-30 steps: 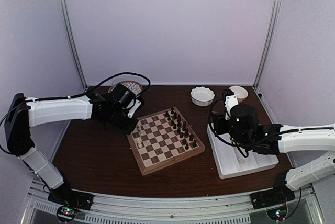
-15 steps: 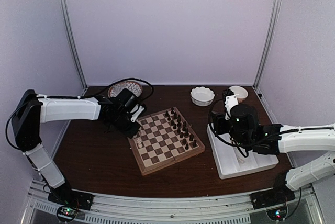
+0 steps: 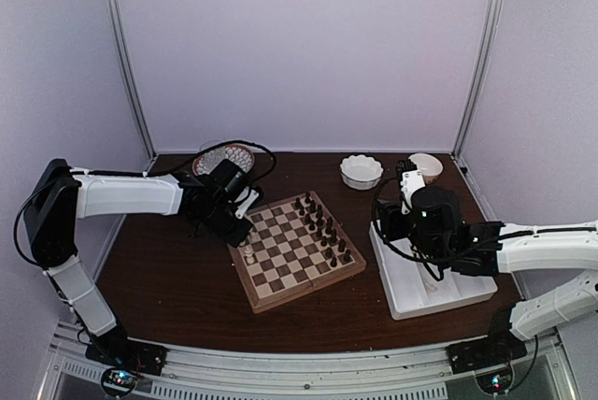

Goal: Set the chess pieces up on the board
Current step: Place the bishop on c1.

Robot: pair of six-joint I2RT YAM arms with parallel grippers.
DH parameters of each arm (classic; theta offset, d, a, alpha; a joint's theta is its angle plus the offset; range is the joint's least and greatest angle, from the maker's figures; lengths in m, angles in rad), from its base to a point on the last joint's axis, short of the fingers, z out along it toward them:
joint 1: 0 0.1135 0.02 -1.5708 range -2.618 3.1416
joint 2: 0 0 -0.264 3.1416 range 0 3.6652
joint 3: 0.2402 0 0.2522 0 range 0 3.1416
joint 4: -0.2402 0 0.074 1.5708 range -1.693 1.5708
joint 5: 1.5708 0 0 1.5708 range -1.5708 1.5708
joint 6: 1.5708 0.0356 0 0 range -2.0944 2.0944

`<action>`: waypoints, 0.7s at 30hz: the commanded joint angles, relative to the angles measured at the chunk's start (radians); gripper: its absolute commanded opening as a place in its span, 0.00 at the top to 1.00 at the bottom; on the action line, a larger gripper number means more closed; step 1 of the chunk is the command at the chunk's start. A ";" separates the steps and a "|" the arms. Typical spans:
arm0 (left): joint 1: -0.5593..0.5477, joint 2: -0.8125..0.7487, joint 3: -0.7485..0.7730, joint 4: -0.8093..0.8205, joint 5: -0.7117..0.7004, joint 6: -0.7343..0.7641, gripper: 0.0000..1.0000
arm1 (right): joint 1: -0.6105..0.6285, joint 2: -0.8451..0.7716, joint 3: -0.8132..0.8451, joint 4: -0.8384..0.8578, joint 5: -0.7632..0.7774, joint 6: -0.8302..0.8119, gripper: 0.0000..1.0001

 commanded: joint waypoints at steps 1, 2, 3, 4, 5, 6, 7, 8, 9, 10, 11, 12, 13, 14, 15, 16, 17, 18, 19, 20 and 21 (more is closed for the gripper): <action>0.007 0.007 0.031 0.045 -0.018 0.012 1.00 | -0.003 -0.019 0.005 -0.008 -0.007 -0.001 0.43; 0.007 0.007 0.031 0.045 -0.021 0.011 1.00 | -0.003 -0.019 0.005 -0.008 -0.009 0.000 0.43; 0.007 0.007 0.031 0.045 -0.021 0.011 1.00 | -0.003 -0.018 0.005 -0.008 -0.010 -0.001 0.43; 0.007 0.009 0.031 0.047 -0.022 0.012 1.00 | -0.002 -0.017 0.005 -0.008 -0.009 -0.001 0.43; 0.007 0.009 0.031 0.048 -0.023 0.013 1.00 | -0.002 -0.017 0.005 -0.008 -0.009 -0.001 0.43; 0.008 0.010 0.031 0.049 -0.024 0.013 1.00 | -0.003 -0.017 0.005 -0.008 -0.009 -0.002 0.43; 0.007 0.010 0.031 0.050 -0.024 0.013 1.00 | -0.003 -0.017 0.005 -0.008 -0.008 -0.003 0.43; 0.008 0.011 0.031 0.050 -0.024 0.013 1.00 | -0.001 -0.017 0.005 -0.008 -0.010 -0.003 0.43; 0.009 0.011 0.031 0.051 -0.025 0.014 1.00 | -0.002 -0.017 0.005 -0.008 -0.011 -0.003 0.43; 0.009 0.010 0.029 0.055 -0.025 0.014 1.00 | -0.002 -0.017 0.005 -0.007 -0.011 -0.003 0.43; 0.009 0.010 0.028 0.058 -0.026 0.013 1.00 | -0.002 -0.016 0.005 -0.008 -0.011 -0.003 0.43; 0.009 0.010 0.026 0.061 -0.024 0.013 1.00 | -0.003 -0.016 0.007 -0.008 -0.012 -0.003 0.43; 0.009 0.011 0.027 0.061 -0.024 0.014 1.00 | -0.003 -0.015 0.007 -0.008 -0.013 -0.003 0.43; 0.009 0.012 0.028 0.061 -0.024 0.014 1.00 | -0.003 -0.015 0.007 -0.008 -0.013 -0.003 0.43; 0.009 0.012 0.028 0.061 -0.024 0.014 1.00 | -0.003 -0.014 0.006 -0.008 -0.014 -0.004 0.43; 0.009 0.012 0.028 0.062 -0.024 0.015 1.00 | -0.003 -0.015 0.007 -0.009 -0.015 -0.005 0.43; 0.009 0.013 0.028 0.063 -0.024 0.015 1.00 | -0.004 -0.016 0.007 -0.009 -0.015 -0.005 0.43; 0.009 0.013 0.028 0.063 -0.024 0.015 1.00 | -0.002 -0.016 0.007 -0.009 -0.016 -0.005 0.43; 0.009 0.014 0.029 0.061 -0.024 0.016 1.00 | -0.003 -0.015 0.007 -0.009 -0.017 -0.005 0.43; 0.009 0.016 0.030 0.060 -0.024 0.017 1.00 | -0.002 -0.014 0.007 -0.009 -0.016 -0.005 0.43; 0.009 0.017 0.031 0.059 -0.024 0.016 1.00 | -0.002 -0.014 0.007 -0.009 -0.016 -0.005 0.43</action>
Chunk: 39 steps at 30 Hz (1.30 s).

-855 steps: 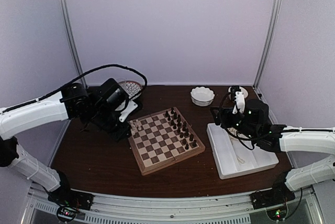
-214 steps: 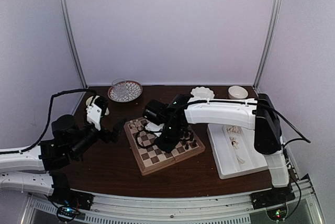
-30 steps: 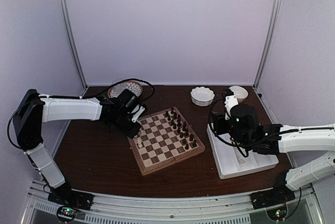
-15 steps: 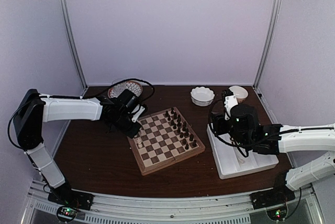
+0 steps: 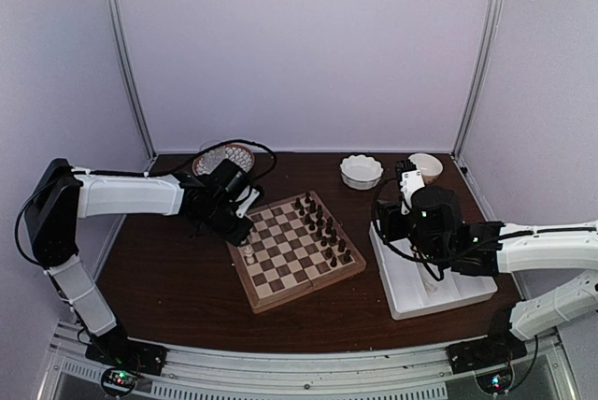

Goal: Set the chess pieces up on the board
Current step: Place the bishop on c1.

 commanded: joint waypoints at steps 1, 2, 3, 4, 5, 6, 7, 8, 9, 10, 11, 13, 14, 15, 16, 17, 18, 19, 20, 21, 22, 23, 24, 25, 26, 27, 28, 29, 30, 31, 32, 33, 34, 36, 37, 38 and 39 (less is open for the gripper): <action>0.009 0.012 0.032 0.034 -0.009 0.016 1.00 | -0.002 -0.014 0.007 -0.009 -0.006 -0.005 0.43; 0.009 0.013 0.033 0.032 -0.007 0.015 1.00 | -0.002 -0.014 0.007 -0.009 -0.008 -0.005 0.43; 0.009 0.015 0.035 0.032 -0.004 0.015 1.00 | -0.002 -0.014 0.007 -0.009 -0.008 -0.005 0.43; 0.009 0.014 0.035 0.031 -0.003 0.016 0.98 | -0.003 -0.014 0.007 -0.009 -0.008 -0.005 0.43; 0.009 0.013 0.036 0.030 -0.002 0.015 0.95 | -0.003 -0.014 0.007 -0.009 -0.008 -0.006 0.43; 0.009 0.013 0.037 0.027 -0.002 0.015 0.93 | -0.002 -0.014 0.009 -0.009 -0.008 -0.006 0.43; 0.009 0.011 0.038 0.026 -0.001 0.014 0.91 | -0.002 -0.014 0.008 -0.009 -0.008 -0.007 0.43; 0.009 0.010 0.038 0.025 -0.001 0.013 0.89 | -0.003 -0.013 0.008 -0.009 -0.008 -0.006 0.43; 0.009 0.006 0.037 0.023 0.000 0.012 0.88 | -0.002 -0.013 0.008 -0.010 -0.008 -0.006 0.43; 0.009 0.004 0.037 0.021 -0.001 0.014 0.87 | -0.003 -0.011 0.010 -0.010 -0.008 -0.006 0.43; 0.009 0.002 0.037 0.021 0.000 0.012 0.85 | -0.003 -0.011 0.010 -0.011 -0.009 -0.006 0.43; 0.009 -0.001 0.035 0.020 0.000 0.013 0.83 | -0.003 -0.010 0.010 -0.011 -0.009 -0.007 0.43; 0.009 -0.001 0.035 0.020 0.000 0.013 0.82 | -0.002 -0.009 0.010 -0.011 -0.009 -0.006 0.43; 0.009 0.000 0.036 0.018 0.000 0.012 0.82 | -0.003 -0.009 0.010 -0.011 -0.009 -0.006 0.43; 0.009 0.003 0.037 0.018 0.000 0.012 0.83 | -0.003 -0.008 0.010 -0.011 -0.009 -0.006 0.43; 0.009 0.004 0.037 0.018 0.000 0.012 0.84 | -0.003 -0.007 0.010 -0.011 -0.009 -0.006 0.43; 0.009 0.005 0.038 0.018 0.000 0.013 0.85 | -0.004 -0.007 0.010 -0.011 -0.011 -0.006 0.43; 0.009 0.006 0.038 0.016 0.000 0.013 0.85 | -0.003 -0.007 0.010 -0.011 -0.011 -0.006 0.43; 0.009 0.008 0.040 0.016 0.000 0.013 0.85 | -0.003 -0.008 0.010 -0.011 -0.011 -0.006 0.43; 0.009 0.010 0.040 0.014 0.000 0.012 0.85 | -0.003 -0.009 0.010 -0.011 -0.011 -0.006 0.43; 0.009 0.010 0.040 0.014 0.002 0.012 0.85 | -0.003 -0.010 0.010 -0.011 -0.011 -0.006 0.43; 0.009 0.010 0.040 0.015 0.004 0.013 0.85 | -0.002 -0.010 0.010 -0.011 -0.011 -0.006 0.43; 0.009 0.010 0.041 0.014 0.004 0.012 0.85 | -0.002 -0.011 0.010 -0.011 -0.011 -0.007 0.43; 0.009 0.011 0.040 0.014 0.004 0.013 0.85 | -0.002 -0.011 0.010 -0.012 -0.011 -0.006 0.43; 0.009 0.014 0.041 0.014 0.003 0.013 0.85 | -0.003 -0.011 0.010 -0.012 -0.011 -0.006 0.43; 0.009 0.016 0.042 0.015 0.003 0.012 0.85 | -0.003 -0.010 0.010 -0.012 -0.012 -0.007 0.43; 0.009 0.020 0.044 0.013 0.002 0.012 0.85 | -0.003 -0.010 0.010 -0.012 -0.012 -0.006 0.43; 0.009 0.022 0.046 0.011 0.001 0.012 0.85 | -0.002 -0.011 0.010 -0.012 -0.013 -0.006 0.43; 0.009 0.027 0.048 0.008 0.002 0.014 0.85 | -0.003 -0.012 0.010 -0.012 -0.013 -0.006 0.43; 0.009 0.029 0.051 0.006 0.002 0.014 0.85 | -0.003 -0.013 0.010 -0.012 -0.012 -0.006 0.43; 0.009 0.031 0.052 0.003 0.003 0.014 0.85 | -0.003 -0.014 0.010 -0.012 -0.012 -0.006 0.43; 0.009 0.032 0.052 0.002 0.003 0.014 0.85 | -0.003 -0.014 0.010 -0.012 -0.012 -0.006 0.43; 0.009 0.032 0.052 0.002 0.004 0.014 0.85 | -0.003 -0.015 0.009 -0.012 -0.013 -0.006 0.43; 0.009 0.031 0.053 0.001 0.005 0.013 0.85 | -0.003 -0.014 0.010 -0.012 -0.014 -0.006 0.43; 0.009 0.030 0.052 0.000 0.006 0.012 0.85 | -0.004 -0.014 0.010 -0.012 -0.013 -0.006 0.43; 0.009 0.029 0.052 0.000 0.006 0.013 0.85 | -0.002 -0.014 0.010 -0.011 -0.013 -0.006 0.43; 0.009 0.029 0.052 -0.002 0.006 0.012 0.85 | -0.002 -0.014 0.009 -0.011 -0.013 -0.006 0.43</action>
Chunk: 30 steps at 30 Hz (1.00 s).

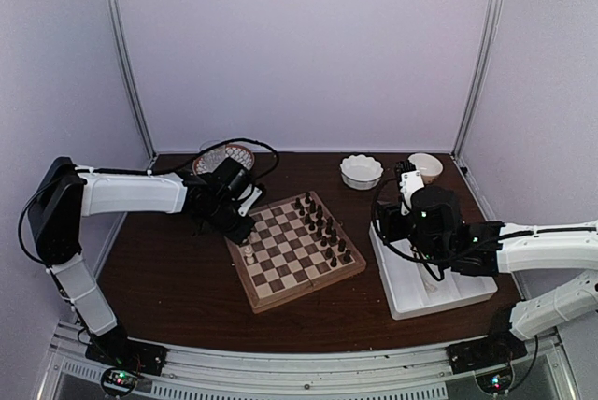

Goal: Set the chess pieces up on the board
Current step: Place the bishop on c1.

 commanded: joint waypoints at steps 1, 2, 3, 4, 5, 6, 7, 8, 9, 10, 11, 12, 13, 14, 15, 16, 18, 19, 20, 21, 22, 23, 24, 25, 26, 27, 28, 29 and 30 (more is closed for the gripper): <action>0.009 0.006 0.024 0.003 0.004 0.007 0.85 | -0.002 -0.014 0.009 -0.006 -0.007 -0.007 0.43; 0.009 0.006 0.024 0.003 0.005 0.006 0.85 | -0.003 -0.014 0.010 -0.006 -0.008 -0.006 0.43; 0.009 0.006 0.024 0.002 0.005 0.006 0.84 | -0.003 -0.014 0.009 -0.006 -0.006 -0.006 0.43; 0.009 0.006 0.024 0.001 0.005 0.006 0.84 | -0.003 -0.015 0.009 -0.005 -0.005 -0.006 0.43; 0.009 0.006 0.024 0.001 0.005 0.006 0.84 | -0.002 -0.015 0.009 -0.006 -0.005 -0.006 0.43; 0.009 0.006 0.024 0.001 0.005 0.006 0.84 | -0.003 -0.014 0.008 -0.005 -0.006 -0.006 0.43; 0.009 0.006 0.024 0.000 0.005 0.006 0.84 | -0.003 -0.015 0.009 -0.007 -0.007 -0.006 0.43; 0.009 0.006 0.024 -0.001 0.005 0.006 0.83 | -0.003 -0.016 0.009 -0.007 -0.005 -0.006 0.43; 0.009 0.006 0.024 -0.002 0.005 0.006 0.83 | -0.004 -0.016 0.008 -0.008 -0.007 -0.006 0.43; 0.009 0.005 0.024 -0.003 0.003 0.005 0.82 | -0.003 -0.017 0.008 -0.008 -0.005 -0.006 0.43; 0.009 0.002 0.023 -0.004 0.003 0.006 0.81 | -0.003 -0.017 0.008 -0.008 -0.005 -0.006 0.43; 0.009 0.001 0.022 -0.004 0.003 0.005 0.80 | -0.003 -0.017 0.008 -0.008 -0.006 -0.006 0.43; 0.009 0.000 0.021 -0.004 0.003 0.005 0.79 | -0.002 -0.018 0.008 -0.008 -0.005 -0.006 0.43; 0.009 0.000 0.021 -0.003 0.003 0.005 0.79 | -0.002 -0.017 0.008 -0.008 -0.007 -0.006 0.43; 0.009 0.001 0.021 -0.004 0.003 0.005 0.78 | -0.002 -0.017 0.008 -0.008 -0.006 -0.006 0.43; 0.009 0.001 0.021 -0.003 0.004 0.004 0.78 | -0.002 -0.017 0.008 -0.008 -0.007 -0.006 0.43; 0.009 0.003 0.021 -0.004 0.006 0.004 0.78 | -0.003 -0.017 0.008 -0.007 -0.007 -0.006 0.43; 0.010 0.003 0.021 -0.003 0.006 0.004 0.78 | -0.003 -0.017 0.008 -0.008 -0.005 -0.006 0.43; 0.009 0.004 0.021 -0.005 0.005 0.004 0.78 | -0.003 -0.018 0.008 -0.008 -0.005 -0.006 0.43; 0.009 0.005 0.021 -0.005 0.007 0.004 0.78 | -0.002 -0.017 0.008 -0.007 -0.006 -0.006 0.43; 0.009 0.004 0.021 -0.006 0.008 0.003 0.78 | -0.002 -0.017 0.008 -0.008 -0.007 -0.006 0.43; 0.009 0.007 0.022 -0.006 0.008 0.004 0.78 | -0.002 -0.017 0.008 -0.008 -0.007 -0.006 0.43; 0.009 0.009 0.023 -0.007 0.008 0.001 0.78 | -0.003 -0.017 0.008 -0.008 -0.006 -0.007 0.43; 0.009 0.011 0.023 -0.008 0.009 0.001 0.78 | -0.002 -0.018 0.008 -0.007 -0.006 -0.006 0.43; 0.009 0.013 0.023 -0.007 0.010 -0.001 0.78 | -0.002 -0.017 0.008 -0.008 -0.006 -0.006 0.43; 0.009 0.015 0.023 -0.007 0.012 -0.002 0.78 | -0.003 -0.017 0.008 -0.007 -0.005 -0.006 0.43; 0.009 0.017 0.023 -0.006 0.012 -0.005 0.78 | -0.002 -0.018 0.008 -0.008 -0.007 -0.006 0.43; 0.009 0.019 0.023 -0.007 0.012 -0.005 0.78 | -0.002 -0.018 0.008 -0.008 -0.007 -0.006 0.43; 0.009 0.021 0.023 -0.008 0.012 -0.005 0.78 | -0.003 -0.019 0.008 -0.009 -0.008 -0.006 0.43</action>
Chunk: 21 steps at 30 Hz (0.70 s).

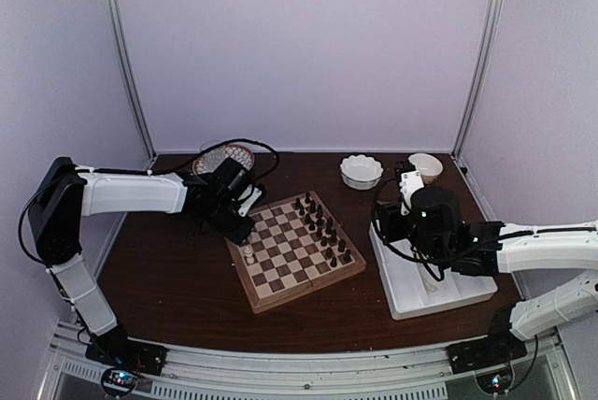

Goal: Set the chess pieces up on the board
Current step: Place the bishop on c1.

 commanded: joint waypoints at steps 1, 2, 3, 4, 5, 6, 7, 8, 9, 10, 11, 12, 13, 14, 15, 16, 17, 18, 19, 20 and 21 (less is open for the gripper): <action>0.008 0.023 0.024 -0.006 0.007 -0.005 0.78 | -0.003 -0.020 0.009 -0.008 -0.003 -0.006 0.43; 0.008 0.024 0.024 -0.007 0.005 -0.005 0.78 | -0.003 -0.022 0.007 -0.009 -0.002 -0.006 0.43; 0.008 0.025 0.024 -0.008 0.003 -0.005 0.78 | -0.003 -0.023 0.007 -0.008 -0.002 -0.006 0.43; 0.008 0.025 0.024 -0.008 0.003 -0.006 0.78 | -0.003 -0.023 0.007 -0.009 -0.002 -0.006 0.43; 0.008 0.024 0.024 -0.008 0.003 -0.006 0.78 | -0.003 -0.024 0.007 -0.009 -0.003 -0.006 0.43; 0.008 0.023 0.024 -0.008 0.005 -0.006 0.77 | -0.003 -0.024 0.007 -0.009 -0.003 -0.006 0.43; 0.008 0.021 0.024 -0.008 0.005 -0.008 0.76 | -0.002 -0.024 0.007 -0.009 -0.004 -0.006 0.43; 0.008 0.018 0.023 -0.008 0.005 -0.008 0.76 | -0.003 -0.023 0.007 -0.009 -0.005 -0.006 0.43; 0.009 0.017 0.022 -0.008 0.005 -0.010 0.76 | -0.002 -0.023 0.007 -0.008 -0.004 -0.006 0.43; 0.008 0.015 0.021 -0.008 0.005 -0.011 0.76 | -0.003 -0.023 0.007 -0.008 -0.004 -0.006 0.43; 0.008 0.014 0.021 -0.008 0.005 -0.011 0.75 | -0.003 -0.024 0.007 -0.009 -0.004 -0.006 0.43; 0.008 0.013 0.021 -0.010 0.005 -0.011 0.75 | -0.003 -0.024 0.007 -0.009 -0.004 -0.006 0.43; 0.008 0.013 0.021 -0.010 0.005 -0.013 0.75 | -0.003 -0.023 0.007 -0.008 -0.003 -0.006 0.43; 0.009 0.013 0.021 -0.012 0.005 -0.012 0.74 | -0.003 -0.023 0.007 -0.008 -0.003 -0.006 0.43; 0.009 0.012 0.021 -0.011 0.005 -0.012 0.73 | -0.004 -0.022 0.007 -0.008 -0.003 -0.006 0.43; 0.009 0.010 0.021 -0.011 0.005 -0.012 0.73 | -0.003 -0.022 0.007 -0.007 -0.003 -0.006 0.43; 0.008 0.005 0.020 -0.011 0.005 -0.011 0.73 | -0.003 -0.022 0.007 -0.007 -0.004 -0.006 0.43; 0.008 0.000 0.018 -0.012 0.005 -0.011 0.73 | -0.003 -0.021 0.007 -0.007 -0.003 -0.006 0.43; 0.008 -0.006 0.016 -0.012 0.005 -0.011 0.73 | -0.002 -0.021 0.007 -0.007 -0.003 -0.006 0.43; 0.008 -0.012 0.014 -0.011 0.004 -0.011 0.73 | -0.003 -0.019 0.007 -0.007 -0.004 -0.006 0.43; 0.008 -0.019 0.011 -0.009 0.003 -0.011 0.72 | -0.004 -0.019 0.007 -0.006 -0.004 -0.007 0.43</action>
